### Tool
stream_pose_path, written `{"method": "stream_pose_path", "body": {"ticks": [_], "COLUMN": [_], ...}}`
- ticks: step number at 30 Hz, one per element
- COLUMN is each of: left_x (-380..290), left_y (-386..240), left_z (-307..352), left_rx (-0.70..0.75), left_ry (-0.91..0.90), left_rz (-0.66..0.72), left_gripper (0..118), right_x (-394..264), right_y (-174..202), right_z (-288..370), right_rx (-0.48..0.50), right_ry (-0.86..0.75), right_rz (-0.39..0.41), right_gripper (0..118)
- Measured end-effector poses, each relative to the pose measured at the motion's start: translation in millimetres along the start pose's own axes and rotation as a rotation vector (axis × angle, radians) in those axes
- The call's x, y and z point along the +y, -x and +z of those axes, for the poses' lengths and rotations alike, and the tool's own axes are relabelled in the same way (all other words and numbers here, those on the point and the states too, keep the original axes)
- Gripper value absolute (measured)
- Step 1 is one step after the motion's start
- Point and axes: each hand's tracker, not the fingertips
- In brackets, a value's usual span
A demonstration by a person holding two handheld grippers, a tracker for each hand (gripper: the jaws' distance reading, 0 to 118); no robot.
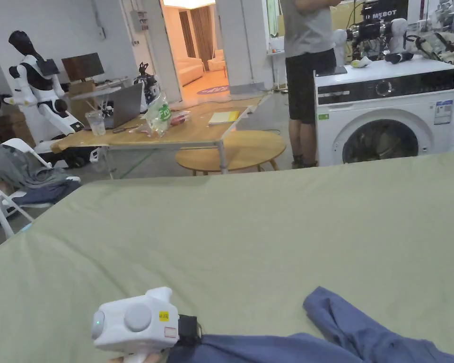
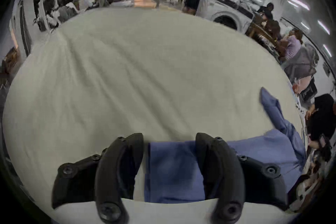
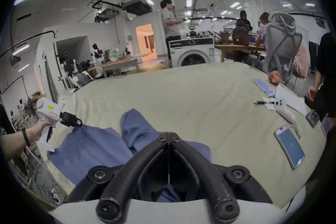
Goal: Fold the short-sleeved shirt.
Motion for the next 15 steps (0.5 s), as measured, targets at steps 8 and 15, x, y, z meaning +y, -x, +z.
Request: {"method": "stream_pose_path", "body": {"ticks": [8, 15], "left_x": [1, -6], "left_y": [-15, -31], "left_z": [-3, -3], "left_rx": [0.061, 0.086], "left_ry": [-0.011, -0.005], "left_rz": [-0.111, -0.152], "left_gripper": [3, 0], "right_x": [-18, -65], "right_y": [-28, -38], "right_z": [25, 16], "right_rx": [-0.09, -0.078], "right_ry": [0.053, 0.209], "right_rz": [-0.156, -0.345], "right_gripper": [20, 87]}}
